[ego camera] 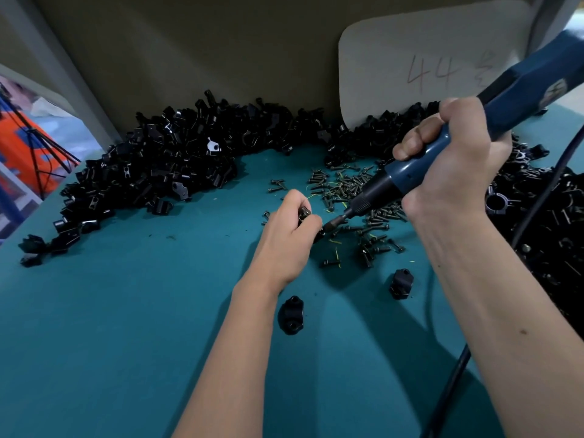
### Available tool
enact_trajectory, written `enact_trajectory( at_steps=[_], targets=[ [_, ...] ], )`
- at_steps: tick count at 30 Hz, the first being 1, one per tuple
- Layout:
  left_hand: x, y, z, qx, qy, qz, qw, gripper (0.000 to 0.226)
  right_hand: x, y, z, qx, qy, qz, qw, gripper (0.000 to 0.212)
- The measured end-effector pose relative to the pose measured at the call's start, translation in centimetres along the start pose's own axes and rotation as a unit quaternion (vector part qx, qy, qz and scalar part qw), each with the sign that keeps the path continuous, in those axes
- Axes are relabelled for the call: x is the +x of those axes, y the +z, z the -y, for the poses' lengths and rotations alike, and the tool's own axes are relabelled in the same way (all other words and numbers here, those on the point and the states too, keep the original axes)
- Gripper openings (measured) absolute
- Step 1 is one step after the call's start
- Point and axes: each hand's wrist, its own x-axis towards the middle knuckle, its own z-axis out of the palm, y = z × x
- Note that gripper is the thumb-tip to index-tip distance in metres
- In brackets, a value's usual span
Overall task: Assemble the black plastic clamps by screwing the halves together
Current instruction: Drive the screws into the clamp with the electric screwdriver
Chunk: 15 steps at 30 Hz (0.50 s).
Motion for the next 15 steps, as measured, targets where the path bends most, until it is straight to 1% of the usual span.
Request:
enact_trajectory(
  at_steps=[9,15],
  targets=[
    [-0.09,0.12,-0.38,-0.012,0.008,0.002,1.0,0.011,0.12,-0.08,0.28,0.011,0.01,-0.005,1.0,0.02],
    [-0.2,0.09,-0.59,-0.013,0.004,0.005,1.0,0.011,0.15,-0.03,0.24,0.01,0.006,0.006,1.0,0.018]
  ],
)
